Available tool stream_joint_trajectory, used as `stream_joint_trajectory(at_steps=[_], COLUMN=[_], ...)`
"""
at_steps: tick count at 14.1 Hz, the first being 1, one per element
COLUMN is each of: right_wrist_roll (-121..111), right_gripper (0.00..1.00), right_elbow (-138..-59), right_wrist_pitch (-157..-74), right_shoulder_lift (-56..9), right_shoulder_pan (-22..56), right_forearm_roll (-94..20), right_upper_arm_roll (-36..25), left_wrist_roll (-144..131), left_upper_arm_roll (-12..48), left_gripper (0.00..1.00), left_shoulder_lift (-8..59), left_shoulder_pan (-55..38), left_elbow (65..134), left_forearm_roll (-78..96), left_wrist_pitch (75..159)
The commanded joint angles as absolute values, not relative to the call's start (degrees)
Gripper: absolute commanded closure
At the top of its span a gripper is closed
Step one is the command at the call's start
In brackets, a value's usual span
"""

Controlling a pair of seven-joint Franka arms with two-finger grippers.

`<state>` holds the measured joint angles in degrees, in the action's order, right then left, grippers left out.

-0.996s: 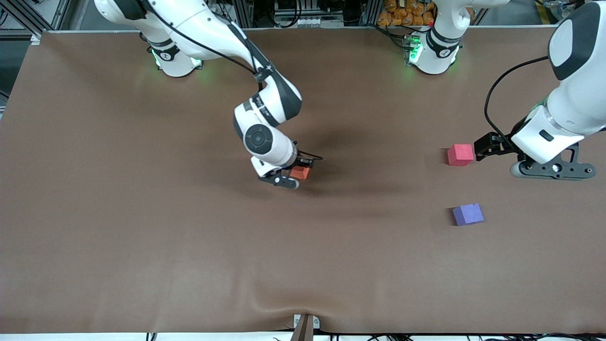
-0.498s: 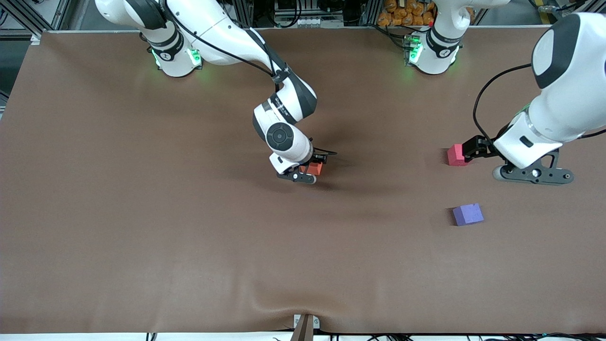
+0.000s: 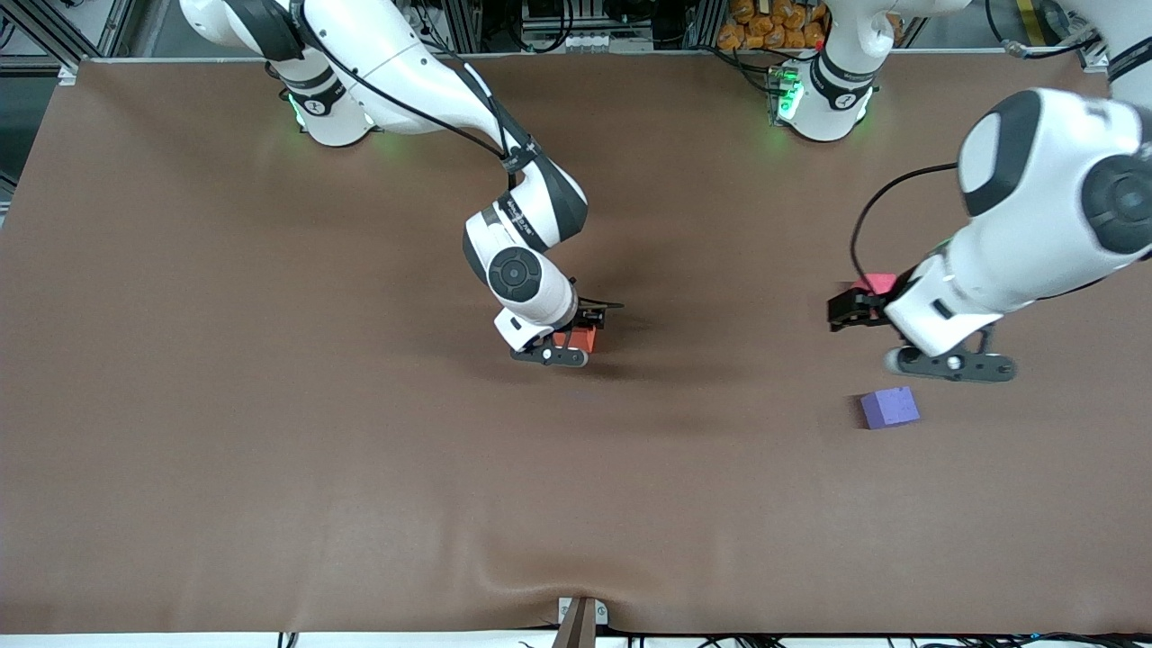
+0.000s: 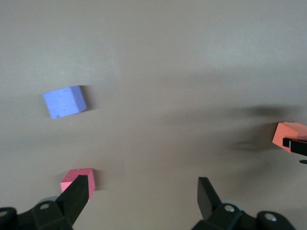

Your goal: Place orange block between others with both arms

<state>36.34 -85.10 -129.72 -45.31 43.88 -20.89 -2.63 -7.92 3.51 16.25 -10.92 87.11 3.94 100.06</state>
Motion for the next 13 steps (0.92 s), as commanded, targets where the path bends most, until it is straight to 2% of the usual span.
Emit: stream_joint_trajectory(at_steps=[1, 6, 10, 13], right_wrist_roll=[36.03, 36.38, 36.74, 32.72], right_gripper=[0.0, 0.0, 0.0, 0.0], right_elbow=[-83.58, -83.58, -83.58, -84.11], right_wrist_pitch=[-129.99, -128.42, -119.11, -112.52], right_shoulder_lift=[-46.76, -43.52, -35.79, -31.04], right_shoulder_pan=[44.11, 44.03, 42.63, 40.96], right_forearm_roll=[-18.99, -17.84, -17.58, -15.66], right_upper_arm_roll=[-2.63, -2.9, -4.04, -7.63], left_wrist_roll=[-10.8, -18.96, -30.21, -33.66], left_upper_arm_roll=[3.6, 3.6, 3.43, 3.17], left_gripper=[0.0, 0.0, 0.0, 0.0], left_shoulder_lift=[17.75, 21.61, 28.11, 30.32], left_shoulder_pan=[-11.95, -16.77, -23.53, -27.58], left_elbow=[86.04, 84.65, 78.33, 77.61], left_forearm_roll=[4.66, 4.66, 4.57, 3.96], left_wrist_pitch=[101.68, 106.34, 106.96, 109.59])
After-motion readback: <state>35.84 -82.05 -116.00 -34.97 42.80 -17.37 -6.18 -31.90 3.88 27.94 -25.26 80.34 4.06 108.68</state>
